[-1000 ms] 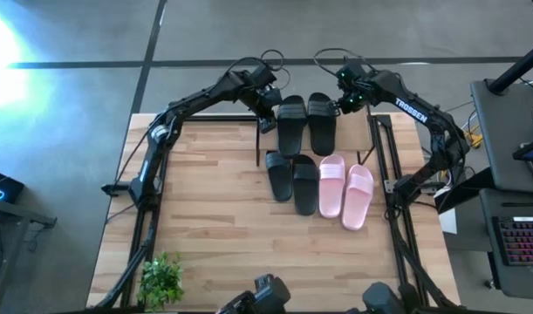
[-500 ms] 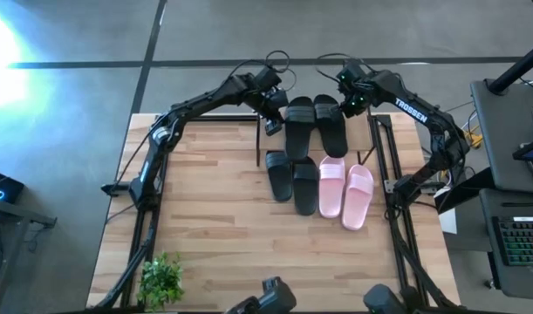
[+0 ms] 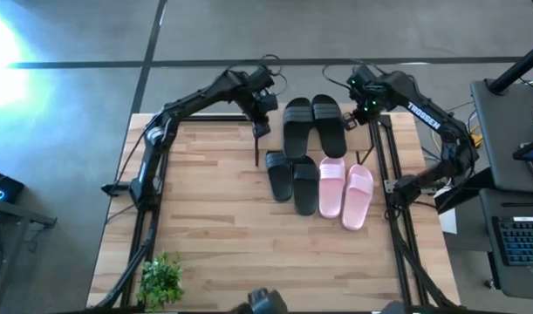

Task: Pick and place slides into the shelf
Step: Adjust the black slides on the shelf

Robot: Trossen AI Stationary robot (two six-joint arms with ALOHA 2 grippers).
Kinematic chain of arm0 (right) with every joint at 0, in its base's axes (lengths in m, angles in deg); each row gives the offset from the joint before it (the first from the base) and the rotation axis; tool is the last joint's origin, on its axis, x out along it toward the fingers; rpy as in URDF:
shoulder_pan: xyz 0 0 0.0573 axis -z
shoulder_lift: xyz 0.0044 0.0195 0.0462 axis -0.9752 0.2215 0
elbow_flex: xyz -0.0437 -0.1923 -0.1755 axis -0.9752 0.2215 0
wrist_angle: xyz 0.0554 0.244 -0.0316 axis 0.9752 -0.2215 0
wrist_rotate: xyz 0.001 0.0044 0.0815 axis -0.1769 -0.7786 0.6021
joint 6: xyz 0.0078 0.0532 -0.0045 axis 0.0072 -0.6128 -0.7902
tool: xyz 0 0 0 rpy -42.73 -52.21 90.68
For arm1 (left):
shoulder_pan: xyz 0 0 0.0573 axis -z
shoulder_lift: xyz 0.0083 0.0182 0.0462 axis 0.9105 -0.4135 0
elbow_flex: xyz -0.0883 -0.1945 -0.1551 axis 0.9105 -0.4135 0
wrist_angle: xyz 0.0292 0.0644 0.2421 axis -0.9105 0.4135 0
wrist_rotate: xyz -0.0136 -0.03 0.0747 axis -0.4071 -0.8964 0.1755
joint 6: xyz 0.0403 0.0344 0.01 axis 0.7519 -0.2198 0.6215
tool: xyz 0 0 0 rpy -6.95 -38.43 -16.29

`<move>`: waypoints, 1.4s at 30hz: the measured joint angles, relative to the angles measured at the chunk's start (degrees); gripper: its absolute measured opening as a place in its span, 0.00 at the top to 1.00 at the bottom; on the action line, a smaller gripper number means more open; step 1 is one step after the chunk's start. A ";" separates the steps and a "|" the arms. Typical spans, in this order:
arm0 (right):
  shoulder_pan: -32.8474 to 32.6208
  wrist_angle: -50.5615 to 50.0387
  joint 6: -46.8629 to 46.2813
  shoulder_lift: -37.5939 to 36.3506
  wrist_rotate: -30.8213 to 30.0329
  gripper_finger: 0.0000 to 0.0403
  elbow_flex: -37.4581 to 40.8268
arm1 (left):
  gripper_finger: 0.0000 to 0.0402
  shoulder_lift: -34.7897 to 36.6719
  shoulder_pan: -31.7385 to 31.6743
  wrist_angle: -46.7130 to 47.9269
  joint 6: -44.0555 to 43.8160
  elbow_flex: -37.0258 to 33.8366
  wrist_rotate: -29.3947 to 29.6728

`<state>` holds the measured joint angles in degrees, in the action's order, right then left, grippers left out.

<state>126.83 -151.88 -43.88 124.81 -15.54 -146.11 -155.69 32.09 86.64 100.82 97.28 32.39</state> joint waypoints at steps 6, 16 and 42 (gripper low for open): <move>-0.91 -1.86 1.89 -3.31 3.79 0.97 1.33 | 1.00 0.64 6.51 -0.89 0.48 -0.08 -0.89; -5.81 -1.52 5.46 -4.28 10.75 0.97 8.73 | 1.00 -0.59 9.54 -2.80 0.13 -1.03 0.75; -10.74 3.81 4.40 -5.75 9.49 0.97 13.85 | 1.00 -0.83 5.76 -8.98 -1.40 -1.84 4.47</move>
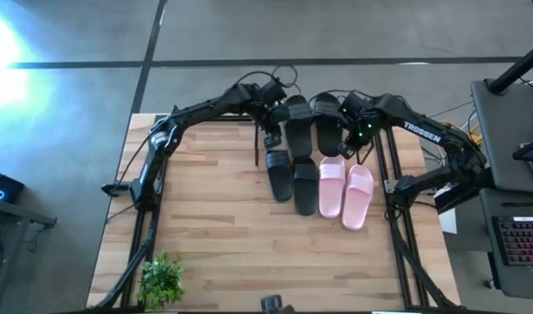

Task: Pick and place slides into the shelf
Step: Adjust the black slides on the shelf, then adjust the slides under the shelf

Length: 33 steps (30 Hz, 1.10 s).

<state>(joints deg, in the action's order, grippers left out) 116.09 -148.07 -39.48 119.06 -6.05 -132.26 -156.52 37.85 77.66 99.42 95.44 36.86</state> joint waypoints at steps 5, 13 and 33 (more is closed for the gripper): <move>0.24 2.38 -1.28 -2.76 -6.97 0.97 -0.02 | 1.00 0.14 -2.04 -0.86 0.00 0.00 -0.17; 2.57 5.91 -1.53 -4.12 -8.32 0.97 -0.09 | 1.00 -0.23 -2.67 -6.01 -0.02 -0.05 -2.16; 2.76 6.24 -1.49 -3.39 -7.71 0.97 -0.09 | 1.00 -0.12 -5.66 -3.57 0.07 -0.31 -1.87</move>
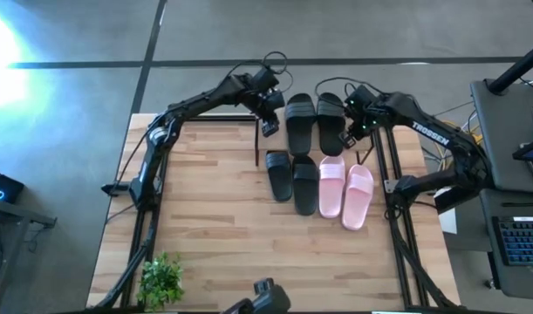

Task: Pick and place slides into the shelf
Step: Adjust the slides under the shelf

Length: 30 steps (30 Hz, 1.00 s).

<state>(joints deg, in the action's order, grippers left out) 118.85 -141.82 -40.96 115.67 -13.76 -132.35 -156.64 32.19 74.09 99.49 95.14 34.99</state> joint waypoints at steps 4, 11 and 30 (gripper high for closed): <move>-0.82 -3.93 -0.30 -2.40 1.89 0.97 0.00 | 1.00 2.45 1.38 7.53 3.80 -0.05 0.51; -9.15 -5.87 -6.04 -11.92 1.79 0.97 0.25 | 1.00 10.06 9.31 11.83 10.69 -2.36 9.74; -53.25 -19.12 -83.86 -22.29 1.45 0.97 19.64 | 1.00 29.22 13.91 -0.03 1.33 -35.69 6.80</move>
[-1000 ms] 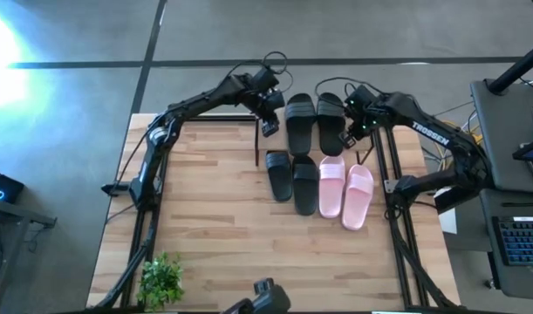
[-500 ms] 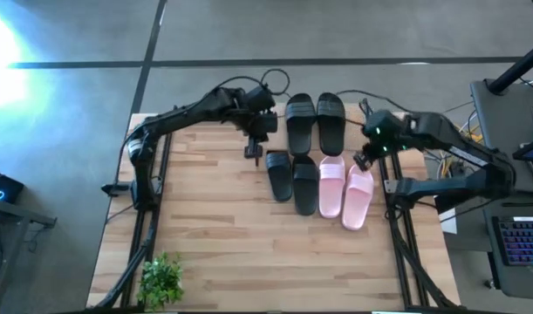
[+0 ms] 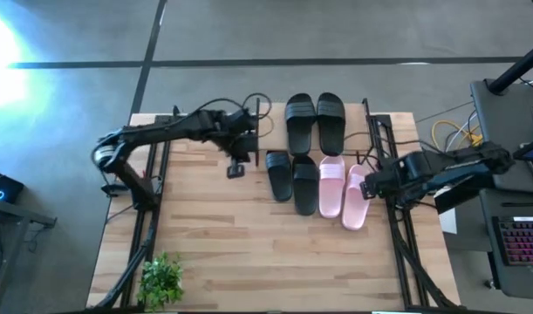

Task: Pick and place slides into the shelf
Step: Adjust the slides under the shelf

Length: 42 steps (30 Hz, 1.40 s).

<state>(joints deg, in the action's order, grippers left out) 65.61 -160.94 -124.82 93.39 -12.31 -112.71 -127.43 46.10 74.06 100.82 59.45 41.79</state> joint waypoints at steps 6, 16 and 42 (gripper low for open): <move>-3.12 2.74 -11.35 1.66 -0.26 0.97 4.96 | 1.00 12.27 0.10 -10.19 -5.76 -15.24 -1.60; -3.01 4.52 -12.66 10.44 -6.95 0.97 6.61 | 1.00 23.31 0.10 -17.10 -9.07 -25.76 -1.33; 1.15 22.25 -4.36 35.19 -19.68 0.97 9.32 | 1.00 23.26 0.11 -17.14 -9.00 -25.51 -1.14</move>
<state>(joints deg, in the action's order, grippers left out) 66.76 -138.70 -129.18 128.58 -32.00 -103.39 -104.17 46.21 56.92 91.82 33.94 40.65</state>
